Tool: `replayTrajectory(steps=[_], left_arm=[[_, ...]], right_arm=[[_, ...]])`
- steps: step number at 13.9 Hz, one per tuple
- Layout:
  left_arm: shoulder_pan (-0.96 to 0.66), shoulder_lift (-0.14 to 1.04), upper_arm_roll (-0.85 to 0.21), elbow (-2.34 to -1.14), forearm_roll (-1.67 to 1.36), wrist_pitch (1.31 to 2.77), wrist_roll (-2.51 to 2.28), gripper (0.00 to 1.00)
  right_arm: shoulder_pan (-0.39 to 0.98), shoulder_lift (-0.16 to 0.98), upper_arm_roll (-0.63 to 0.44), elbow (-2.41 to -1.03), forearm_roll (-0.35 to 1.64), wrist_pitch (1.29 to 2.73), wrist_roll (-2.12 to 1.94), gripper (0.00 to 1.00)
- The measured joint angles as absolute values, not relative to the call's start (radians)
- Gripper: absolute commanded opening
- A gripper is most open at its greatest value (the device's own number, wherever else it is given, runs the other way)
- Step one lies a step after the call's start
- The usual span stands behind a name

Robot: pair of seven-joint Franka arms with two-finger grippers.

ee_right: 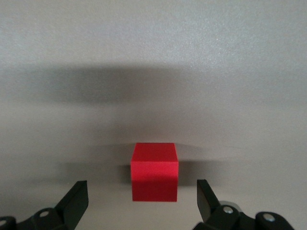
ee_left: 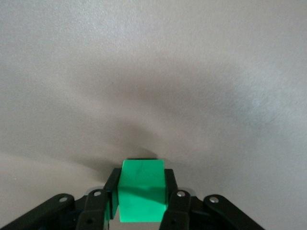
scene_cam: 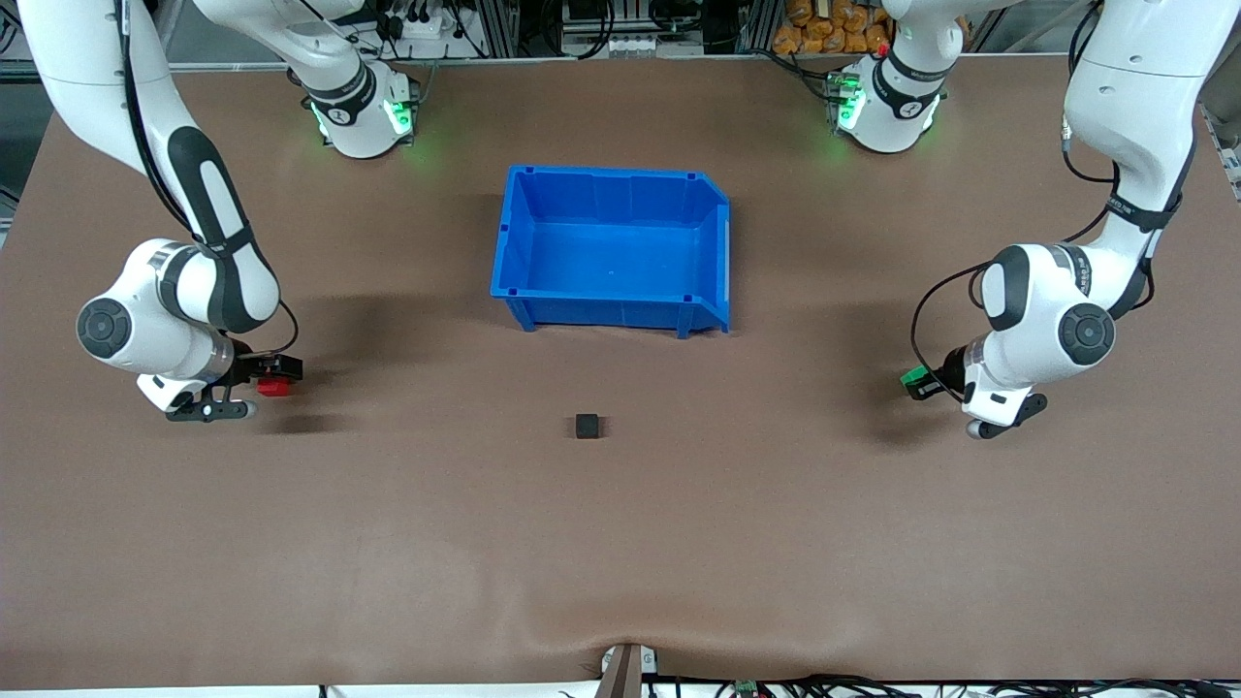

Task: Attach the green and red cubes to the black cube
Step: 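Close the right gripper on the red cube while the left gripper grasps green, then carry the red cube with the right gripper while the left gripper carries green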

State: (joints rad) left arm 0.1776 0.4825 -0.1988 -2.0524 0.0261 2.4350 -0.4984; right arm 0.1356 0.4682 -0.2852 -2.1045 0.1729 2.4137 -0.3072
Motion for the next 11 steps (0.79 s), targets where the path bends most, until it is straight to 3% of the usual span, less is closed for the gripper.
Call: replayTrajectory(steps=[6,7,8,10,11], left_arm=[[0.111,0.482,-0.209,-2.018,0.026,2.434,-0.727,0.00],[0.090,0.482,-0.209,-2.014,0.026,2.434,-0.764,0.00],[0.072,0.482,-0.209,-2.011,0.026,2.434,-0.796,0.00],[0.046,0.482,-0.209,-2.006,0.026,2.434,-0.843,0.00],[0.035,0.483,-0.210,-2.002,0.026,2.434,-0.865,0.00]], right_arm=[[0.135,0.497,-0.286,-2.107,0.173,2.457,-0.307,1.00],[0.135,0.498,-0.286,-2.107,0.173,2.461,-0.307,0.93],[0.135,0.498,-0.286,-2.106,0.173,2.463,-0.307,0.76],[0.135,0.498,-0.286,-2.106,0.173,2.465,-0.308,0.22],[0.135,0.498,-0.286,-2.106,0.173,2.465,-0.310,0.00]])
